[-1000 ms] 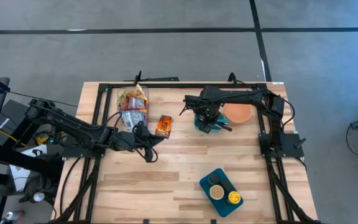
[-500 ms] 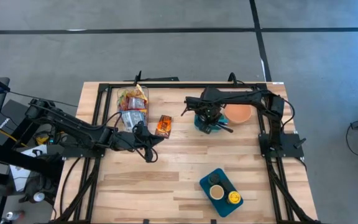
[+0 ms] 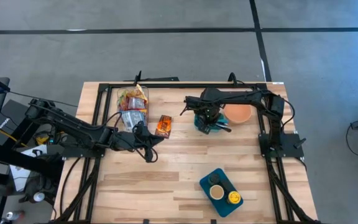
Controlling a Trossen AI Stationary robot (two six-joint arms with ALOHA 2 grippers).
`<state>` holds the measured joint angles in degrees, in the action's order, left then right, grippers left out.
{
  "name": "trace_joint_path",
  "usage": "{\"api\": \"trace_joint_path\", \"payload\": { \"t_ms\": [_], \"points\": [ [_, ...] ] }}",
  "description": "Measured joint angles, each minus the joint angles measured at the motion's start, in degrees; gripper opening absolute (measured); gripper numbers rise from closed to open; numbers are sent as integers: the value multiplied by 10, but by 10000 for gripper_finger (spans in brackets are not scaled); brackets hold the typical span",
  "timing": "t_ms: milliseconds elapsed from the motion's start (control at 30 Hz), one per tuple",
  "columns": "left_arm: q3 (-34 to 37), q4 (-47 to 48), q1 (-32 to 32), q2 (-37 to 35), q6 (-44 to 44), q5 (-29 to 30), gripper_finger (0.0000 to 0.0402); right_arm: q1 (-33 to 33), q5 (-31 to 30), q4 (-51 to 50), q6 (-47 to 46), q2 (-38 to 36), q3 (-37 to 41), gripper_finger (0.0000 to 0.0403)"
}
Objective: Pick & Place Food Item
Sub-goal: Put the black spoon into the green bin, then put the orange seasoning pack into the blue bin
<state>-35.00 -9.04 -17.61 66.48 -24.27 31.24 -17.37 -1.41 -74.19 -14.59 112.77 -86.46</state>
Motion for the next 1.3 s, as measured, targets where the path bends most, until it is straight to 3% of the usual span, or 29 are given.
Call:
{"api": "trace_joint_path", "payload": {
  "t_ms": [300,900,1133,1300],
  "points": [
    [0,0,0,0,0,0,1,0,0,3,0,0,0,61],
    [0,0,0,0,0,0,1,2,-4,-30,6,-5,-29,63],
    [0,0,0,0,0,0,1,24,-92,-42,17,-10,-69,63],
    [2,2,0,0,0,0,1,48,-163,-17,30,-59,-73,63]
  ]
}}
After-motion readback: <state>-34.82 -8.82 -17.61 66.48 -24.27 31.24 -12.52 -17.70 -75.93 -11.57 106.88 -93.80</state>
